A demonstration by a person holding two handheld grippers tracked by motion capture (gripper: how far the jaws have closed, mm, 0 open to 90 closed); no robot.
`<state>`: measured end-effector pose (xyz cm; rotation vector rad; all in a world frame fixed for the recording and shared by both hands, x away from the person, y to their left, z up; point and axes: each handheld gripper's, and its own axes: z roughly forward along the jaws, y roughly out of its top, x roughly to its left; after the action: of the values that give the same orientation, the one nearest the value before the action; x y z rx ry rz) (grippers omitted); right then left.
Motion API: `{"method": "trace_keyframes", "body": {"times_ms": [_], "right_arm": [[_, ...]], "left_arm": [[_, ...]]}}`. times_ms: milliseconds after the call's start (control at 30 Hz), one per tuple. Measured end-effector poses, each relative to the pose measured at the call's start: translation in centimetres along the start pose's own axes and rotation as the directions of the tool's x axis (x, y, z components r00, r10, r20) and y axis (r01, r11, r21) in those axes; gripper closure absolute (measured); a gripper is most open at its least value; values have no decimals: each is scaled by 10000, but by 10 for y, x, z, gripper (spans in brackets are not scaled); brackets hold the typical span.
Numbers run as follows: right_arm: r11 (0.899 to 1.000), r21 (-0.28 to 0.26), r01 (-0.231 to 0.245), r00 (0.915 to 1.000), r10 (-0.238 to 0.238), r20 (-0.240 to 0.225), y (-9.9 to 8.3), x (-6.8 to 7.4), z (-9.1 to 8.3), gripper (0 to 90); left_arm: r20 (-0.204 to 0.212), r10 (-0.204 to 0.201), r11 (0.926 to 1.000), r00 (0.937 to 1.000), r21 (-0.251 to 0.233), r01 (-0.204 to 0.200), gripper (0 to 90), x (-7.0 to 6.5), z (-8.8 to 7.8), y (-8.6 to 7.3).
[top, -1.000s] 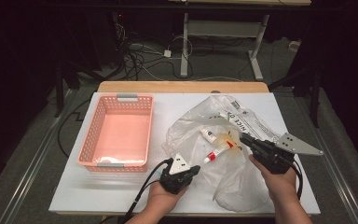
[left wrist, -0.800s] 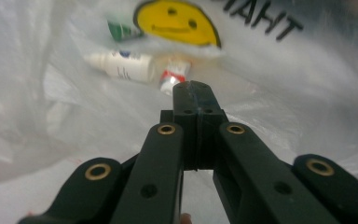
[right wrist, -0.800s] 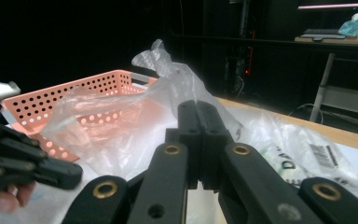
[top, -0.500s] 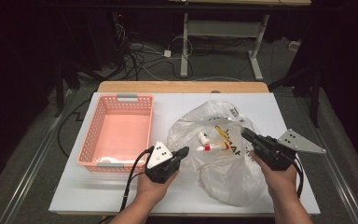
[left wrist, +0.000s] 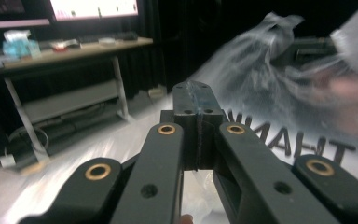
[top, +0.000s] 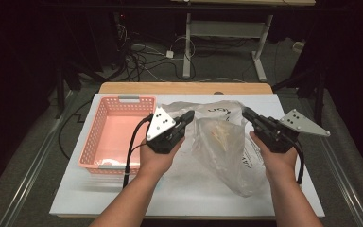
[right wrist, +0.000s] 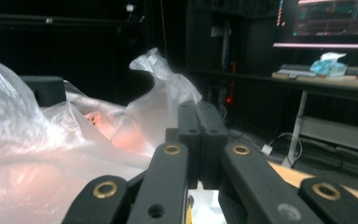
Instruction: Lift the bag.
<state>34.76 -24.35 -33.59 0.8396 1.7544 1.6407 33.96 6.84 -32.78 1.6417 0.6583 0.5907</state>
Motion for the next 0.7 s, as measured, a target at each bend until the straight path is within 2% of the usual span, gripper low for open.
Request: {"method": "trace_keyframes", "body": {"times_ms": [133,267,467,500,600,700], "right_arm": [[9991,-425,-59,9996,71,278,13,-6,6,900],[9971,-767,-13,9982,59,602,32,-13,9,900],[9889,-1426,410,9933,-249,1129,70,-24,4,900],[9874,-1528,409,9923,-223,1215,77,-25,3,900],[9844,-1682,523,9902,-292,1367,94,-30,0,900],[9856,-1579,604,9882,-368,1487,98,-35,0,900]], "left_arm": [[-124,312,9987,9994,-403,-317,885,3,11,25],[-110,375,9967,9992,-711,-382,885,6,23,49],[-154,276,9869,9995,-1587,-297,885,12,33,90],[-141,369,9857,9992,-1642,-387,885,11,35,98],[-121,569,9856,9983,-1591,-581,885,8,38,107],[-20,693,9880,9976,-1384,-690,884,5,38,101]]}}
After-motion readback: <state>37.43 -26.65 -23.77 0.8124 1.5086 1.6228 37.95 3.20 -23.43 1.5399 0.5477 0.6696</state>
